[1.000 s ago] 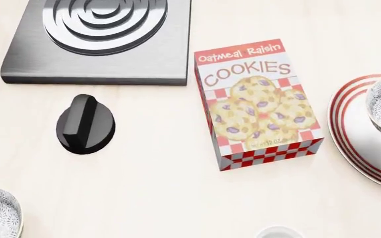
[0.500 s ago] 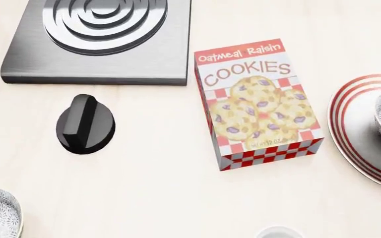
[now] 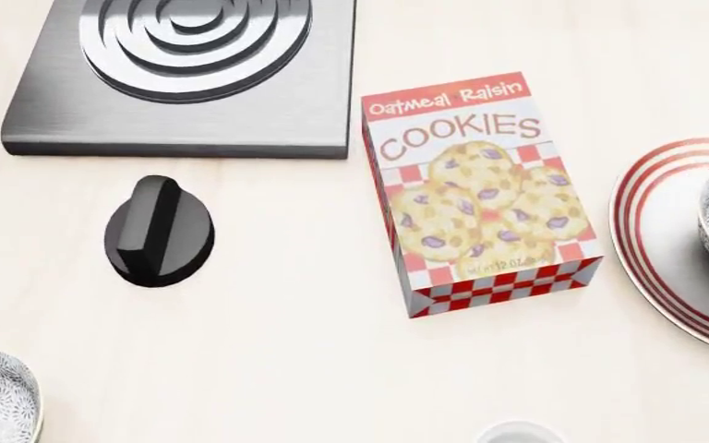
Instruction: Pick the akita bowl from table center and place it on the plate.
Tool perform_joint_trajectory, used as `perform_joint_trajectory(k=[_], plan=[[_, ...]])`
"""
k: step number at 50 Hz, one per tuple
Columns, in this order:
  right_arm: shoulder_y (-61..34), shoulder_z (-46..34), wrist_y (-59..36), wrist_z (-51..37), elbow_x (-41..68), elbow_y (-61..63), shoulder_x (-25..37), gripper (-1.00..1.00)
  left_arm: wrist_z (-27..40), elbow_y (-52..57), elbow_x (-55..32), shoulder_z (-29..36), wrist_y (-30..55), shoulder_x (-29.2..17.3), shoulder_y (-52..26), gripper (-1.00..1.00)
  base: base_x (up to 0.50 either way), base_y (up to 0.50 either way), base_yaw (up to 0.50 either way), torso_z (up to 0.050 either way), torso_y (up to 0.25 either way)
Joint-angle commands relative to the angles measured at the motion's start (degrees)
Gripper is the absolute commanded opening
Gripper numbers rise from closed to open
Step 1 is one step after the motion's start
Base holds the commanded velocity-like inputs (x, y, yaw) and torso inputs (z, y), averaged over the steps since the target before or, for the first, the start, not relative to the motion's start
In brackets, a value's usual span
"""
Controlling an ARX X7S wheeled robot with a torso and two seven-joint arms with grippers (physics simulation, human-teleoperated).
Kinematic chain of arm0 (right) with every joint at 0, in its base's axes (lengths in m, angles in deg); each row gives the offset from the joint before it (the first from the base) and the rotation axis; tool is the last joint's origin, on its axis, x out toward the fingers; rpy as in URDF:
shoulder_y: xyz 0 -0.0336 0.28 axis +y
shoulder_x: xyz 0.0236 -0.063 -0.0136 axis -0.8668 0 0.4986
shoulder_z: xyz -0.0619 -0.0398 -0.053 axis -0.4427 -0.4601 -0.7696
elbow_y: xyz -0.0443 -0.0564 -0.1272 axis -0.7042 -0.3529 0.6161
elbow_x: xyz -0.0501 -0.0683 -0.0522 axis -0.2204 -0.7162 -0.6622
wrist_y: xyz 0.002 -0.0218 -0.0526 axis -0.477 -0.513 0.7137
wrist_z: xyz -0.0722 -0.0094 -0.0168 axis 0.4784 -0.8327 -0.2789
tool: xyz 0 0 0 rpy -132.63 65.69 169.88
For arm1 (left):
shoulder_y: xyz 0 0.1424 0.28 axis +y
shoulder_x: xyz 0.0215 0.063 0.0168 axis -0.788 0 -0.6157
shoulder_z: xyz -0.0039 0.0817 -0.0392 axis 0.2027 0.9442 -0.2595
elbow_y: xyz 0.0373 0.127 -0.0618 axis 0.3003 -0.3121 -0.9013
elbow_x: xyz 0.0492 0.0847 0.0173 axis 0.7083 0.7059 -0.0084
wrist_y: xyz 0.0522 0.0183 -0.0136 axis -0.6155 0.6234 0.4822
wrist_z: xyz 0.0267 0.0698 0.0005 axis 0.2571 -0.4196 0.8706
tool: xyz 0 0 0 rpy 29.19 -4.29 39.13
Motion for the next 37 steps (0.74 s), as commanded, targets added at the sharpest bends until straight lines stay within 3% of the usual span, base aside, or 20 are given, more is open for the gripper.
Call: perform_joint_trajectory(k=[1, 22, 37], plan=[[2.40, 3.75, 2.63, -3.95, 4.29, 19.57, 0.19, 1.00, 0.32, 0.80, -0.23, 0.08, 0.22, -0.39, 0.17, 1.00, 0.00, 0.00, 0.00, 0.000, 0.000], [-2.66, 2.17, -1.73, -12.83, 12.89, 36.38, 7.79, 1.00, 0.46, 1.23, 0.03, 0.36, -0.61, -0.28, 0.61, 1.00, 0.00, 0.00, 0.00, 0.000, 0.000], [-2.77, 1.61, -2.24, -13.04, 13.24, 38.40, 8.70, 1.00, 0.77, 1.71, -1.01, -0.07, -0.74, -0.60, 0.74, 1.00, 0.00, 0.00, 0.00, 0.000, 0.000]])
